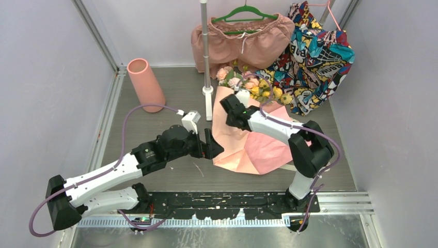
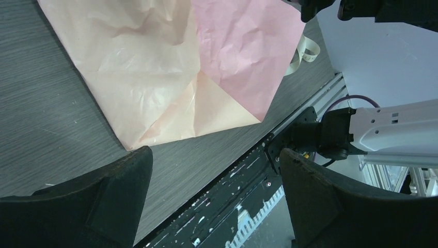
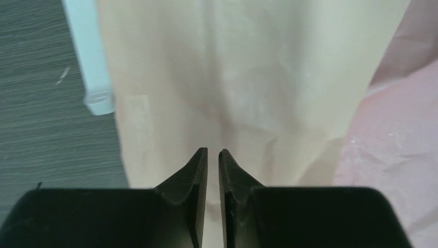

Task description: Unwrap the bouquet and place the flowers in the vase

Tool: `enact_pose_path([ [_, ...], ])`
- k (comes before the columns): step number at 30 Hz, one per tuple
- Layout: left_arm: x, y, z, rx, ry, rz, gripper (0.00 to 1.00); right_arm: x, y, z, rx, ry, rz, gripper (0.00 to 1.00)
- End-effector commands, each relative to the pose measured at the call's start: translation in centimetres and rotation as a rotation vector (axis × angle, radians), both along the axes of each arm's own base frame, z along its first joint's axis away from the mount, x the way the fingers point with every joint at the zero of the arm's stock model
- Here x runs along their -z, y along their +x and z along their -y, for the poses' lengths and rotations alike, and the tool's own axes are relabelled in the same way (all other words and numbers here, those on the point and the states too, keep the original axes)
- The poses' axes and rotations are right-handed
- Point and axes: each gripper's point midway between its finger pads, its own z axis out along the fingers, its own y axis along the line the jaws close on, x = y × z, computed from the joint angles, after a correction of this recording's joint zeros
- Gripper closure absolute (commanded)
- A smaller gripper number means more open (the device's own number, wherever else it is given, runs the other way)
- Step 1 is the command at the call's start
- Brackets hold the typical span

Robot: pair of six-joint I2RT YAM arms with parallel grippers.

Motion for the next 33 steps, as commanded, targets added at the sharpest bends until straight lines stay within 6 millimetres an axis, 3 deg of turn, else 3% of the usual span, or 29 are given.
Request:
enact_pose_path([
  [1,-1.0,0.4,-0.5,-0.022,-0.017,0.04,0.07,-2.9,0.4,-4.2,-0.066,-0.016,0.077,0.8],
  [5,-1.2,0.2,0.0,-0.004,-0.039,0.037,0.07,-3.4,0.4,-7.4,-0.122,0.004,0.084,0.8],
  [9,-1.1,0.1,0.3,0.015,-0.04,0.03,0.07,-4.0,0.6,-7.2,-0.075,0.03,0.106,0.84],
  [11,-0.6,0.1,0.8,0.038,-0.027,0.038,0.07,-4.9,0.6,-5.6,-0.035,0.066,0.129,0.84],
  [13,0.2,0.5,1.7,0.069,0.006,0.051,0.08,-6.1,0.3,-3.0,0.021,0.094,0.159,0.77],
  [17,2.1,1.0,3.7,0.098,0.256,0.144,0.08,-9.4,-1.1,4.4,0.171,0.095,0.265,0.59],
  [20,3.3,2.7,4.5,0.033,0.481,0.223,0.07,-12.5,-2.5,10.5,0.29,0.092,0.332,0.57],
  [23,4.0,5.0,4.8,-0.037,0.662,0.287,0.07,-16.2,-4.8,14.8,0.356,0.117,0.42,0.55],
  [27,5.1,7.6,5.2,-0.129,0.952,0.396,0.08,-19.5,-7.6,17.8,0.387,0.098,0.486,0.54],
  [33,7.5,9.7,8.7,-0.139,1.173,0.453,0.08,-20.8,-9.6,18.8,0.374,0.093,0.495,0.54],
])
